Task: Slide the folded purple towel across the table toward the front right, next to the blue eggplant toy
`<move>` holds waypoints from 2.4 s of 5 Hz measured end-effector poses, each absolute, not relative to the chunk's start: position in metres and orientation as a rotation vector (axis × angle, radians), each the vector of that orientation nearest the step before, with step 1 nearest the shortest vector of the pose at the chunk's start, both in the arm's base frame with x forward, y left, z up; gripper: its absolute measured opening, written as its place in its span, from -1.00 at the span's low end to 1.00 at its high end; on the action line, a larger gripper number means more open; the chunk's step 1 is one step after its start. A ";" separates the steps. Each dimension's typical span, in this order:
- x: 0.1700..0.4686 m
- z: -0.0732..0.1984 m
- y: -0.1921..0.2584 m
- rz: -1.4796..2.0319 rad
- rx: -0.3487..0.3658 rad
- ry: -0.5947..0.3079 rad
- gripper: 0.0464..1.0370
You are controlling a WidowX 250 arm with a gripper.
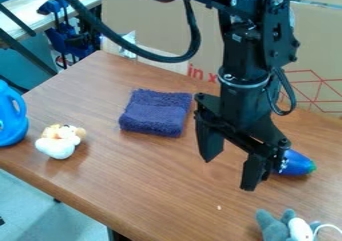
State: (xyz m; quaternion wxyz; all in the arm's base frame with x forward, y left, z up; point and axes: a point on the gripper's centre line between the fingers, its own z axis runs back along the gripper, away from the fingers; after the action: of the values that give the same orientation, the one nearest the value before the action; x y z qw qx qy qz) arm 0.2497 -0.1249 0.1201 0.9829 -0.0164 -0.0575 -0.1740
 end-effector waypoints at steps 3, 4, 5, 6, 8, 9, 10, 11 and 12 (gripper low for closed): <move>0.284 0.114 -0.090 -0.196 -0.011 -0.176 0.94; 0.294 0.111 -0.078 -0.151 -0.009 -0.186 0.94; 0.310 0.110 -0.063 -0.101 -0.001 -0.181 0.94; 0.325 0.114 -0.048 -0.035 0.024 -0.230 0.94; 0.344 0.107 -0.005 0.067 0.057 -0.254 0.94; 0.349 0.101 0.014 0.101 0.094 -0.258 0.94; 0.356 0.099 0.027 0.157 0.105 -0.300 0.94; 0.367 0.093 0.036 0.194 0.103 -0.308 0.94; 0.370 0.087 0.045 0.231 0.103 -0.319 0.94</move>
State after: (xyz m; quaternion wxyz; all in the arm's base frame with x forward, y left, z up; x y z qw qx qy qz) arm 0.3703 0.0449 0.0873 0.9794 0.0510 -0.1583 0.1145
